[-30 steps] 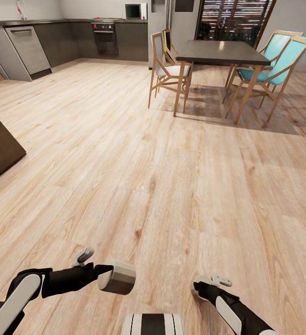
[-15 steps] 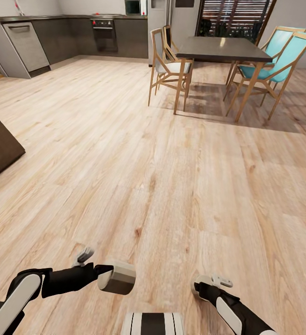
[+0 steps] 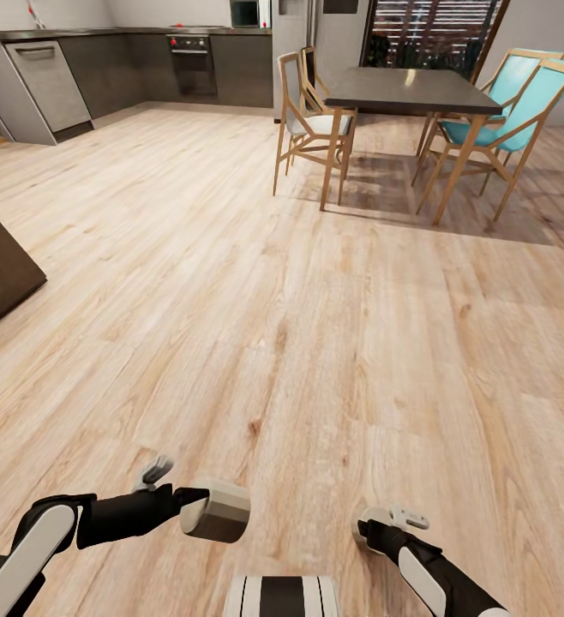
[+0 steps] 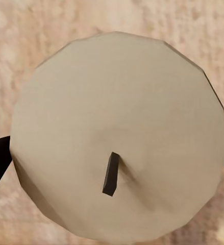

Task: Place each of the two pumpkins and all three candles from the living room inside a cabinet in the living room (use any cabinet), then make sure every cabinet is closed, and position the cauldron so it is next to a table in the living room.

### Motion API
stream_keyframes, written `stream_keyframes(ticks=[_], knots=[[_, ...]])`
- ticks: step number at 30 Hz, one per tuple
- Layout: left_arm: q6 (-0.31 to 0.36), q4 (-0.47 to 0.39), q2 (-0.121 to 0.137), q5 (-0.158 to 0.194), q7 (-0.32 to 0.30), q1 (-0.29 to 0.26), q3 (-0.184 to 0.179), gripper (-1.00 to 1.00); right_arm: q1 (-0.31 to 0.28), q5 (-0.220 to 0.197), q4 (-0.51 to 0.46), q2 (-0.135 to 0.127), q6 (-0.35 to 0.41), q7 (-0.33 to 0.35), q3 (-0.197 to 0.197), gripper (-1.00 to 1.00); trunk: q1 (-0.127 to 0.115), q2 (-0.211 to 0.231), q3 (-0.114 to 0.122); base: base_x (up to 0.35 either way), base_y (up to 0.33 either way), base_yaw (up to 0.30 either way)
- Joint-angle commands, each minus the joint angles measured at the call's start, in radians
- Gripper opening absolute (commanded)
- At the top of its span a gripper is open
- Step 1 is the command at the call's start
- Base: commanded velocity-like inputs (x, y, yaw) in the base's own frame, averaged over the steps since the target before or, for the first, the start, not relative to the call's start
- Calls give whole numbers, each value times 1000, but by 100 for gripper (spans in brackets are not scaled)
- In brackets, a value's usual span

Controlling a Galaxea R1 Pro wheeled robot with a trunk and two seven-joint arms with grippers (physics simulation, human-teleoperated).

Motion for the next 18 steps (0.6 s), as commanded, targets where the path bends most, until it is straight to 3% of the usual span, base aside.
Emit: stream_keyframes(ticks=[1, 8, 18], knots=[[2, 0, 1, 0, -3, -1, 0, -100, 0, -11, -2, -2, 3, -10, 9, -100, 0, 0, -1, 0, 0, 0], [2, 0, 3, 45, -3, -1, -1, -100, 0, -11, -2, -2, 3, -10, 9, -100, -2, 1, 19, 0, 0, 0], [2, 0, 4, 49, -3, 0, 0, -100, 0, -11, -1, -2, 3, -10, 9, -100, -3, 1, 26, 0, 0, 0]])
